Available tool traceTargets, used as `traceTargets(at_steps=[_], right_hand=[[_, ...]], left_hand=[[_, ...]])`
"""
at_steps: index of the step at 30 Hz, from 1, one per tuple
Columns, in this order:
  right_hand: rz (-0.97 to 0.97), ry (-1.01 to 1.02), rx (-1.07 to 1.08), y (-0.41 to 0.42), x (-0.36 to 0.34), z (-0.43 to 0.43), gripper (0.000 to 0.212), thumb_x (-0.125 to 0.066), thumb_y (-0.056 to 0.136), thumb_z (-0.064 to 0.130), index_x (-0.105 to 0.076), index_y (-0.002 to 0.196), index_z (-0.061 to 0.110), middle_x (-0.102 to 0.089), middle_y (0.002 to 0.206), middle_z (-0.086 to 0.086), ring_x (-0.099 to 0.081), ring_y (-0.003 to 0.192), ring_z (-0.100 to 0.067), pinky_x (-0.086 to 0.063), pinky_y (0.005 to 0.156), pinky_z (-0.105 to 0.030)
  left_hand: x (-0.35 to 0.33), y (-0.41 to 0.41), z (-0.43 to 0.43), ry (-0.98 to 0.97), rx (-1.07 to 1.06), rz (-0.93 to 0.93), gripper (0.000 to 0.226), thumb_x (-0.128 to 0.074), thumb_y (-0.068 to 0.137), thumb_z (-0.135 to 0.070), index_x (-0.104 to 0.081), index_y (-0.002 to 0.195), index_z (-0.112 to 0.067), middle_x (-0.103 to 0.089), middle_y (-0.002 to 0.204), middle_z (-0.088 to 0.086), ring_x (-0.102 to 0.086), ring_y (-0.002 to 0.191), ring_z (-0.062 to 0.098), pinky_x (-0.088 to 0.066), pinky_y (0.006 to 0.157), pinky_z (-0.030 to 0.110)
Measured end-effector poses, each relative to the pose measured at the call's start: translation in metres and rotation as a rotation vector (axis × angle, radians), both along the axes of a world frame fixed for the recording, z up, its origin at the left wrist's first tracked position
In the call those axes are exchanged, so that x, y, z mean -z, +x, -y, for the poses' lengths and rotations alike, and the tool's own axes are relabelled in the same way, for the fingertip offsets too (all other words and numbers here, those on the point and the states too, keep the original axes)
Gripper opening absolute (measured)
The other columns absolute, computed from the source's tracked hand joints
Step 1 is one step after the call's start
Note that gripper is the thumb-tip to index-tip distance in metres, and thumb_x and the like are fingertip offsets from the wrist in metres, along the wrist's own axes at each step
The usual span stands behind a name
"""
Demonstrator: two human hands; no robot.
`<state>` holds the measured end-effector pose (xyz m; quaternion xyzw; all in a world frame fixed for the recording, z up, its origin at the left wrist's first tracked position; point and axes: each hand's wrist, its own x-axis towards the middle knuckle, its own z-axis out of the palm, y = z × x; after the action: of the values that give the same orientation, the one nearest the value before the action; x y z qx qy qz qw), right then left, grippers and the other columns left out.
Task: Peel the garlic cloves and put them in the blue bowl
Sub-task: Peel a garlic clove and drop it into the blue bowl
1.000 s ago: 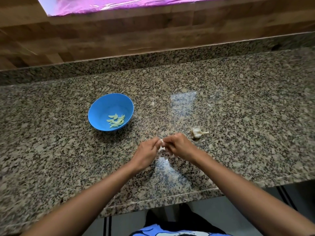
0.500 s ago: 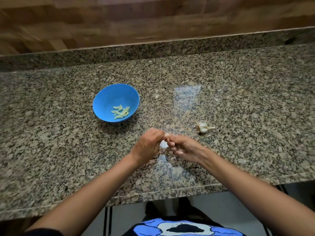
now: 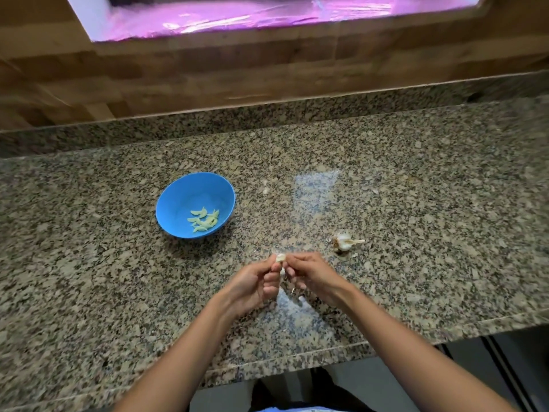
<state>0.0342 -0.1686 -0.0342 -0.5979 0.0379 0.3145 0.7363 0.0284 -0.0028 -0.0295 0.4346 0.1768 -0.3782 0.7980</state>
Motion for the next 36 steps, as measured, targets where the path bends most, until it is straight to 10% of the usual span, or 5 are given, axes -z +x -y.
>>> traceTargets(at_steps=[5, 12, 26, 36], right_hand=[[0.052, -0.228, 0.123, -0.002, 0.000, -0.005, 0.026, -0.052, 0.094, 0.018, -0.066, 0.075, 0.006, -0.055, 0.056, -0.001, -0.044, 0.040, -0.007, -0.034, 0.037, -0.015], [-0.344, 0.336, 0.262, -0.003, -0.009, -0.010, 0.026, -0.042, 0.097, 0.014, -0.056, 0.078, 0.003, -0.049, 0.062, -0.005, -0.046, 0.044, -0.008, -0.033, 0.032, -0.013], [0.299, -0.316, 0.226, 0.005, 0.000, 0.002, 0.013, -0.069, 0.081, 0.010, -0.071, 0.093, 0.013, -0.072, 0.079, -0.006, -0.067, 0.062, -0.027, -0.056, 0.054, -0.034], [-0.080, -0.036, 0.103, 0.016, -0.014, 0.018, 0.015, -0.062, 0.084, 0.005, -0.066, 0.093, -0.006, -0.069, 0.075, -0.015, -0.066, 0.058, -0.017, -0.055, 0.054, -0.019]], left_hand=[[-0.001, 0.002, 0.013, 0.460, -0.124, 0.356, 0.015, -0.055, 0.091, -0.004, -0.064, 0.098, 0.005, -0.062, 0.070, 0.013, -0.057, 0.051, 0.012, -0.050, 0.049, 0.018], [-0.002, 0.005, 0.018, 0.102, -0.289, 0.107, 0.016, -0.062, 0.079, -0.008, -0.068, 0.091, 0.001, -0.065, 0.069, 0.007, -0.058, 0.052, 0.008, -0.049, 0.048, 0.015], [0.001, 0.007, 0.016, 0.449, -0.198, 0.409, 0.019, -0.065, 0.081, -0.001, -0.065, 0.100, 0.004, -0.069, 0.074, 0.016, -0.065, 0.059, 0.017, -0.056, 0.055, 0.022], [-0.002, 0.006, 0.002, 0.309, -0.095, 0.400, 0.017, -0.061, 0.084, 0.001, -0.063, 0.100, 0.006, -0.067, 0.077, 0.018, -0.064, 0.064, 0.022, -0.057, 0.060, 0.025]])
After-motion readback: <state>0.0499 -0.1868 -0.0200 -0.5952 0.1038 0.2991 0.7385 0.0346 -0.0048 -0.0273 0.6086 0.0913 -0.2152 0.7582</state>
